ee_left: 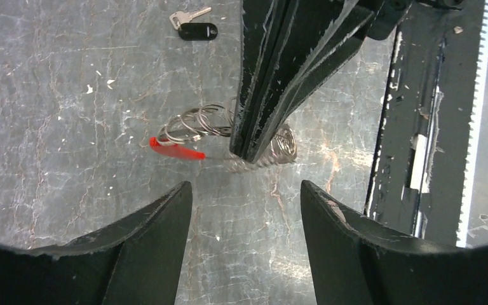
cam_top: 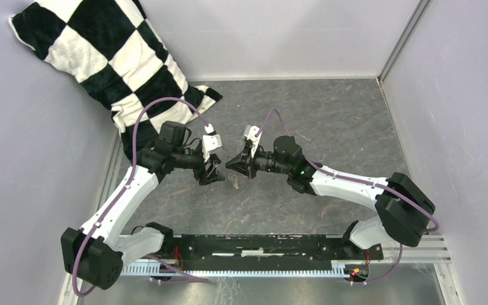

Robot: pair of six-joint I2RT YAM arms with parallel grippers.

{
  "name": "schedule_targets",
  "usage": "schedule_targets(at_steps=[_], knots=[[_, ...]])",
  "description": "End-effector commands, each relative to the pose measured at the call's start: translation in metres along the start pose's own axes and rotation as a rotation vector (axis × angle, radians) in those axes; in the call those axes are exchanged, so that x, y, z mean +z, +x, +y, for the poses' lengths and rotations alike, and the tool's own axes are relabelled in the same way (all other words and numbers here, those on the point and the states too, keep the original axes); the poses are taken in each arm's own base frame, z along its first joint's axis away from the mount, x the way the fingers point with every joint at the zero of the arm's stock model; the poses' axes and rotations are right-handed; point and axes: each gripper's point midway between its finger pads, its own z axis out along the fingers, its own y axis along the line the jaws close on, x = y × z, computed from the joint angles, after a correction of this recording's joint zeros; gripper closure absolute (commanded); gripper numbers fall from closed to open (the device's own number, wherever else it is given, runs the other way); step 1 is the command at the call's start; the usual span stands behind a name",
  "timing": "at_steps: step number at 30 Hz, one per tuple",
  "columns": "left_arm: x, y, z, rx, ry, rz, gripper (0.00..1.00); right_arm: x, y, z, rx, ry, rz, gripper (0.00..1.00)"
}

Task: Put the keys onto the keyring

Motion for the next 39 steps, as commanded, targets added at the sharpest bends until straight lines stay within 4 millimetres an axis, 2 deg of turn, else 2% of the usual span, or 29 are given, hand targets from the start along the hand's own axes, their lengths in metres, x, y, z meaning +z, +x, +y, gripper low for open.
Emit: schedule_targets(at_steps=[1,8,15,23,25,29,33,36,39], knots=[[-0.009,-0.019,-0.016,0.005,0.043,-0.060,0.30,-0.003,-0.068,0.019,-0.044,-0.079,-0.162,1.00],[-0.023,-0.049,-0.016,0.017,-0.004,-0.138,0.35,-0.007,-0.089,0.033,-0.008,-0.147,-0.223,1.00],[-0.040,-0.081,-0.035,-0.021,0.043,-0.218,0.35,-0.019,-0.114,0.049,0.034,-0.219,-0.302,1.00],[-0.050,-0.085,-0.055,-0.008,0.122,-0.210,0.38,-0.041,-0.146,0.065,0.070,-0.281,-0.420,1.00],[-0.055,-0.092,-0.061,-0.006,0.141,-0.226,0.38,-0.046,-0.152,0.069,0.071,-0.292,-0.440,1.00],[-0.064,-0.111,-0.071,-0.007,0.181,-0.271,0.35,-0.056,-0.161,0.075,0.076,-0.310,-0.481,1.00],[-0.074,-0.133,-0.071,-0.015,0.173,-0.316,0.30,-0.064,-0.168,0.079,0.093,-0.329,-0.528,1.00],[-0.081,-0.149,-0.073,-0.020,0.177,-0.355,0.30,-0.071,-0.172,0.082,0.110,-0.337,-0.568,1.00],[-0.085,-0.156,-0.081,-0.053,0.222,-0.374,0.33,-0.073,-0.175,0.083,0.116,-0.345,-0.588,1.00]])
